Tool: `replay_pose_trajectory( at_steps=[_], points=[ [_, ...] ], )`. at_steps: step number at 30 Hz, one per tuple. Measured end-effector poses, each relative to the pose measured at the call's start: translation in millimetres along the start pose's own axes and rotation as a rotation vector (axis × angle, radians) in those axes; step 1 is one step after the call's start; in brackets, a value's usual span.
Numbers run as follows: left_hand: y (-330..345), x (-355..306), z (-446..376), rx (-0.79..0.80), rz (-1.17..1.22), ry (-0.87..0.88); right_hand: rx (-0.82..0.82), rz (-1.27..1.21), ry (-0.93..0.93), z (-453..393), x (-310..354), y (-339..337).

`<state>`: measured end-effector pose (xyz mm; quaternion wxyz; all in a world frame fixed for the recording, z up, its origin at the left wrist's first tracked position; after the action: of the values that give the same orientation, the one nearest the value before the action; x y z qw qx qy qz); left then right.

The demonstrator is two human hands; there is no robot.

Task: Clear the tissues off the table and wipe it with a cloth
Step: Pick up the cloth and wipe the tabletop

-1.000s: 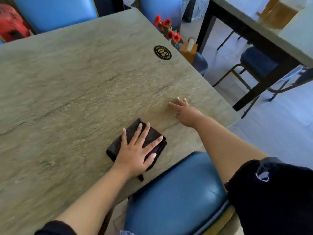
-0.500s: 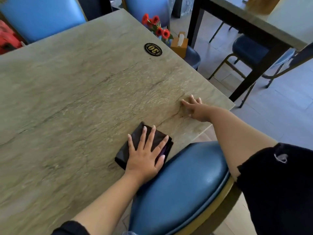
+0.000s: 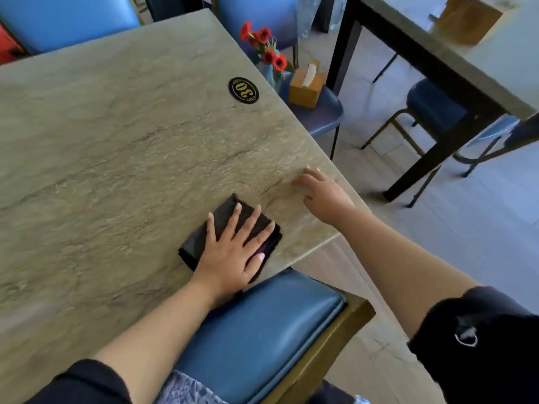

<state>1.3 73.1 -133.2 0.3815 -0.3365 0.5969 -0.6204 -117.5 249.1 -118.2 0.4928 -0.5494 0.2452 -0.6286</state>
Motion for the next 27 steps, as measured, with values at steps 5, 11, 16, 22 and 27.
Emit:
replay_pose_trajectory(
  at_steps=[5, 11, 16, 22, 27],
  points=[
    [2, 14, 4, 0.054, -0.043, 0.284, -0.044, -0.163, -0.047, 6, -10, 6],
    [-4, 43, -76, 0.039, 0.028, -0.315, 0.002, -0.292, -0.044, 5, -20, 3],
    [-4, -38, -74, 0.022, -0.031, 0.033, -0.170, -0.441, 0.121, 16, -35, -18],
    [-5, -26, -51, 0.011, -0.057, 0.512, -0.282, -0.303, 0.272, 31, -55, -17],
    [-7, 22, -133, 0.027, 0.017, -0.016, -0.296, -0.484, 0.338, 32, -63, -22]
  ],
)
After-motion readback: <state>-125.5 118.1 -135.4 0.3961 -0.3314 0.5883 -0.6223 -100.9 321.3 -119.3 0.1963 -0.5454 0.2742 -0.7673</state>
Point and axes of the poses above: each hand's wrist, its own z-axis away from the middle knuckle, its own y-axis out of the palm, x = y × z, the point moved 8 cm from there along -z, towards the middle knuckle, and after that the axes turned 2 degrees about y, right-handed, at the moved point
